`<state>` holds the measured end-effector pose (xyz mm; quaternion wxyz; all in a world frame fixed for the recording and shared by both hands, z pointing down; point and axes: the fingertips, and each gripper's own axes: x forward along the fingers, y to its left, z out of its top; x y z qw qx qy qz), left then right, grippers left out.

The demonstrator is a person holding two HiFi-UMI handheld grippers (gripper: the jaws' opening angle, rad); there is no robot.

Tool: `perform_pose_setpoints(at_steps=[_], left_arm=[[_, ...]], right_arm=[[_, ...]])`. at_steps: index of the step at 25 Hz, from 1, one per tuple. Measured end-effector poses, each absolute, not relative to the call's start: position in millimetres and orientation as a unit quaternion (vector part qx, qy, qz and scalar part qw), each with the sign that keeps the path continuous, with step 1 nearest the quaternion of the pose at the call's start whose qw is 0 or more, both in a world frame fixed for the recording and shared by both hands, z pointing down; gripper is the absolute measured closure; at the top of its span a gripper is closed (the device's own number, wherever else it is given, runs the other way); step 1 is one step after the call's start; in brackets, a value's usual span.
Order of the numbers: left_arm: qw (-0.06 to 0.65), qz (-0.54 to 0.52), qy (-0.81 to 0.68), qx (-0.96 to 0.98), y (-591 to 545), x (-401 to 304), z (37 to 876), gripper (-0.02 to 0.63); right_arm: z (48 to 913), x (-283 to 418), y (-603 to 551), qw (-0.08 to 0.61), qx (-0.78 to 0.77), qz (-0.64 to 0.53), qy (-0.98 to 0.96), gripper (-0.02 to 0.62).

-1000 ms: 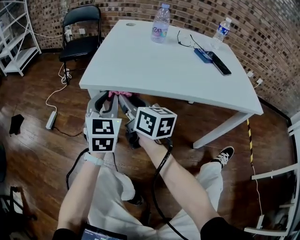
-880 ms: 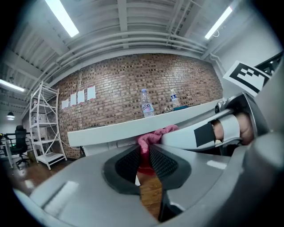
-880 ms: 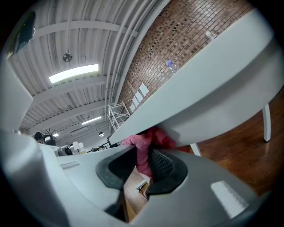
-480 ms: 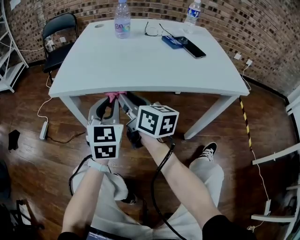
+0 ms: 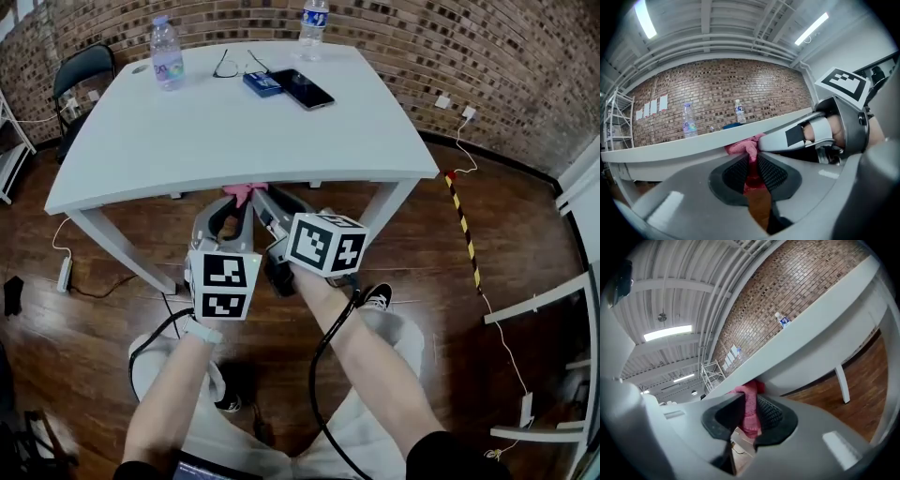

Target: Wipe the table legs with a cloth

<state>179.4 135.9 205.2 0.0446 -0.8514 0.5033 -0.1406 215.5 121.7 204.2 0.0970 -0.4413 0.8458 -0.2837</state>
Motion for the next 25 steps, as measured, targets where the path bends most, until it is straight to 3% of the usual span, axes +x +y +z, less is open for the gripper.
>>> perform_pose_setpoints(at_steps=[14, 20, 25], left_arm=[[0.069, -0.127, 0.404, -0.903, 144, 439, 200, 0.549], [0.065, -0.131, 0.373, -0.916, 151, 490, 201, 0.548], [0.077, -0.152, 0.365, -0.915, 140, 489, 201, 0.548]], right_arm=[[198, 473, 136, 0.107, -0.491, -0.273, 0.821, 0.528], [201, 524, 144, 0.115, -0.483, -0.292, 0.817, 0.528], [202, 520, 138, 0.09, -0.422, -0.321, 0.843, 0.494]])
